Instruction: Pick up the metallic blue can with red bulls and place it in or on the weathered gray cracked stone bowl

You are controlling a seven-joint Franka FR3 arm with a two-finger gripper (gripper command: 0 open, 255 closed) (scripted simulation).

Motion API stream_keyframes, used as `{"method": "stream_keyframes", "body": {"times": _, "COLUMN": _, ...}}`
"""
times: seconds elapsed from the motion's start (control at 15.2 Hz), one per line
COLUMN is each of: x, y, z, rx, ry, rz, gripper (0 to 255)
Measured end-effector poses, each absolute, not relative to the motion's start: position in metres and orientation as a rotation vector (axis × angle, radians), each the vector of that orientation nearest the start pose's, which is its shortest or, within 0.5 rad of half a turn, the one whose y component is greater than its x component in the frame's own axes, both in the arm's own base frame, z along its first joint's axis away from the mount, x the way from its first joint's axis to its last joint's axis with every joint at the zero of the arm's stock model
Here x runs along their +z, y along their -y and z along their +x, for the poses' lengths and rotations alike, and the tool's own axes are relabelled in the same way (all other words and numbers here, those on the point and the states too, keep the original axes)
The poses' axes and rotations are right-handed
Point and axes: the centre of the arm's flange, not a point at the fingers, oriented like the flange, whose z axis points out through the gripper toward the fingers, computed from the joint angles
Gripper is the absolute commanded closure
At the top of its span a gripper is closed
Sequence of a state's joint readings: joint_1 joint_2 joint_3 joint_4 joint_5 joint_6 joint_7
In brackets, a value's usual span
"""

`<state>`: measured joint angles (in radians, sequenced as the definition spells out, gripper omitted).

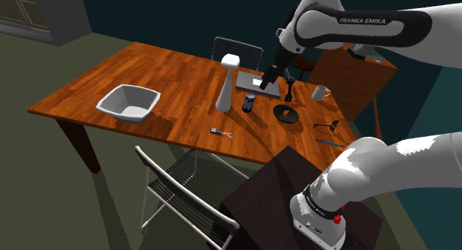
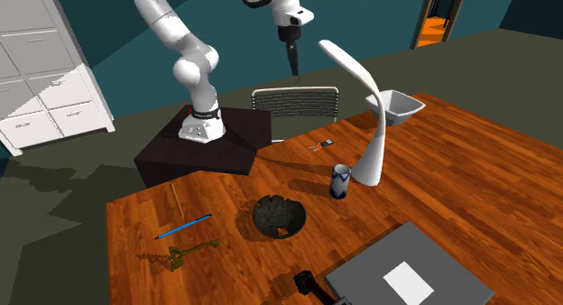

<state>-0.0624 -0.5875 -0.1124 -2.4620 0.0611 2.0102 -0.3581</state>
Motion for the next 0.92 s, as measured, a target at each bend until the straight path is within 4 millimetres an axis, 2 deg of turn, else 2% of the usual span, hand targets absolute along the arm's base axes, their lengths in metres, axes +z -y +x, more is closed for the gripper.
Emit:
{"method": "stream_keyframes", "body": {"times": 0.2, "x": 0.487, "y": 0.095, "z": 0.394, "rx": -0.245, "ry": 0.265, "rz": -3.031, "gripper": 0}}
{"method": "stream_keyframes", "body": {"times": 0.92, "x": 0.397, "y": 0.192, "z": 0.466, "rx": -0.257, "ry": 0.256, "rz": -3.005, "gripper": 0}}
